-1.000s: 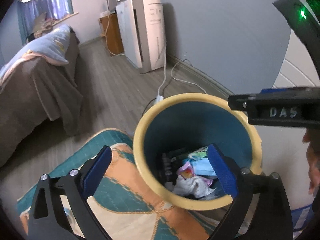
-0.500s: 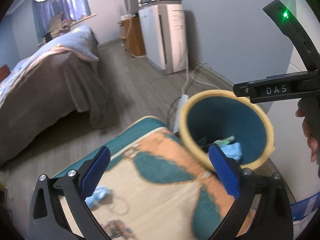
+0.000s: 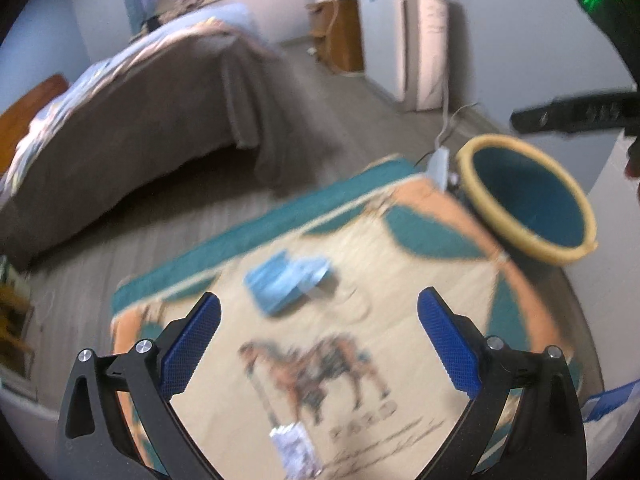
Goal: Collect trash
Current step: 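Move both tools back over the cushion toward the silver blister pack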
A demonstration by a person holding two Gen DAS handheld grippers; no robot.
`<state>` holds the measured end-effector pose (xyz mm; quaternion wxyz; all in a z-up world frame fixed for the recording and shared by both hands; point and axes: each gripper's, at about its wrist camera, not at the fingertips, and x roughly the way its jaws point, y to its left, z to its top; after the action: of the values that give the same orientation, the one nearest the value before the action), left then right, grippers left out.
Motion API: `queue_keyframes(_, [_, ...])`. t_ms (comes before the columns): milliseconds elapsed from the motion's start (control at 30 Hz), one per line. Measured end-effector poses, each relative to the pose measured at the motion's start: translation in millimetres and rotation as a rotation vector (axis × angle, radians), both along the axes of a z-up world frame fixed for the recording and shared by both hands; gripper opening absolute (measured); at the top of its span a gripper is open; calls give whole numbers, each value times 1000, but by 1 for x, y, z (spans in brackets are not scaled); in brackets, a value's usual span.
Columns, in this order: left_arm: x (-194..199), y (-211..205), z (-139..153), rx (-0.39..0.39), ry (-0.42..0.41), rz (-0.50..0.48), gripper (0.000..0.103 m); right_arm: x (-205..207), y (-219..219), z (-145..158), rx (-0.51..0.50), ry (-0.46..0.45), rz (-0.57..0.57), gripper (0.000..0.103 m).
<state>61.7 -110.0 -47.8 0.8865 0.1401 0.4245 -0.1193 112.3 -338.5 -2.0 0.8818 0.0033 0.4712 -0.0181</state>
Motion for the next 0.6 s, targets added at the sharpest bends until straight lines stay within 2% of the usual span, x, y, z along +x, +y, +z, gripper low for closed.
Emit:
queue_keyframes(167, [-17, 37, -25, 20, 47, 67, 98, 6, 22, -12, 24, 45, 26, 97])
queue_keyframes(267, [-22, 52, -39, 4, 83, 106, 98, 6, 40, -20, 12, 70, 57, 97])
queue_keyframes(367, [-27, 61, -53, 15, 108, 118, 98, 7, 53, -28, 23, 103, 58, 97])
queue_keyframes(500, [-35, 73, -72, -46, 192, 122, 98, 3, 74, -31, 43, 126, 62, 97])
queue_keyframes(600, [-44, 74, -85, -15, 233, 92, 96, 2, 90, -30, 23, 125, 78, 97])
